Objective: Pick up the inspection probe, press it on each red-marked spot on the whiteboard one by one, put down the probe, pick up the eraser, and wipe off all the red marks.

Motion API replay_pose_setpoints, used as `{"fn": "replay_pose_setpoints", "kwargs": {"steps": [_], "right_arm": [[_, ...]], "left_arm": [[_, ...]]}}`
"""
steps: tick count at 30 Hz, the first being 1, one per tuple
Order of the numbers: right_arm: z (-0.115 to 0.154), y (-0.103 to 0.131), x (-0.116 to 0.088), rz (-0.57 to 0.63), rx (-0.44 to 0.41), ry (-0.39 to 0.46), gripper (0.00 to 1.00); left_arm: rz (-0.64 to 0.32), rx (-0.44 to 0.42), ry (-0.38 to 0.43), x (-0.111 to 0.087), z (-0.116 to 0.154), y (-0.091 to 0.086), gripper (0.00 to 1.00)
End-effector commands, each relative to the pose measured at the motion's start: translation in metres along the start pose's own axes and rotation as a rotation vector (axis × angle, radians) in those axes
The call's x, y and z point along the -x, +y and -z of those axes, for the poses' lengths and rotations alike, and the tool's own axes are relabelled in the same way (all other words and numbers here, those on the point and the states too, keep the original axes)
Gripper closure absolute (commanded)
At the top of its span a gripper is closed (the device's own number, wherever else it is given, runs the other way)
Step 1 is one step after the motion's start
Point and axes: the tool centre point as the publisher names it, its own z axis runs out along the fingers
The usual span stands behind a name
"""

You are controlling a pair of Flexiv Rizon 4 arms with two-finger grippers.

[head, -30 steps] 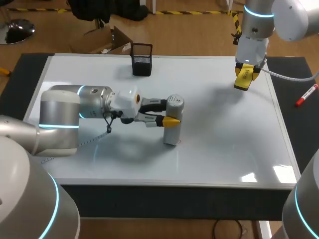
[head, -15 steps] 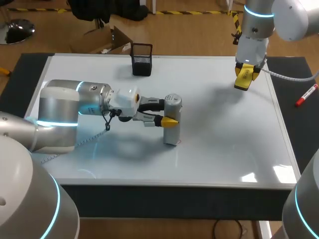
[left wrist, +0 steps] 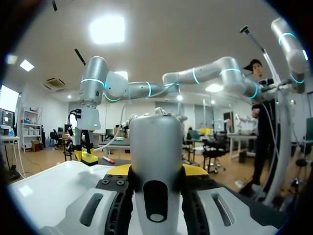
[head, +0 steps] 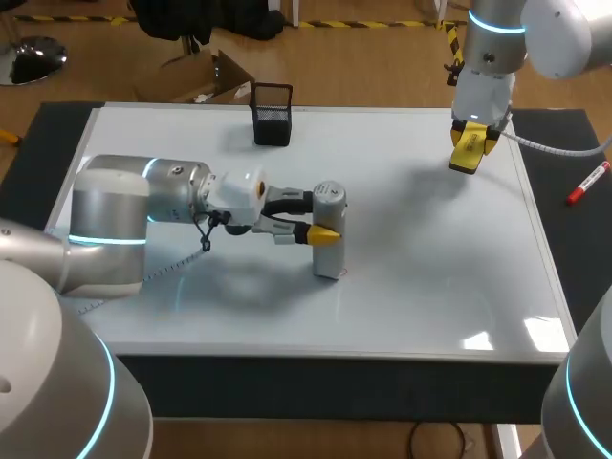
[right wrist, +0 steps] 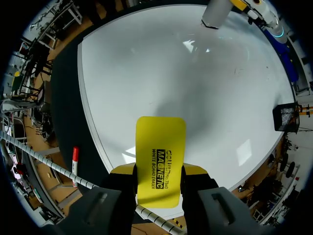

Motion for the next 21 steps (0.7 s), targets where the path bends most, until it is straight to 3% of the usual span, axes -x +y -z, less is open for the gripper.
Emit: {"fn": "replay_pose_setpoints", "kwargs": {"steps": [1,10,21], "right_arm": [[0.001,0.0,0.0,0.001,-0.001,0.002,1.0],[0.001,0.0,0.0,0.001,-0.001,0.002,1.0],[0.001,0.0,0.0,0.001,-0.001,0.002,1.0]], "left_arm": [[-0.007,-0.016,-0.008,-0.001,0.004,-0.007,1.0],[-0.055,-0.024,-0.054,0.017,0.027,-0.028,1.0],[-0.078,-0.072,-0.241,0.075,0.097,-0.049,1.0]]}}
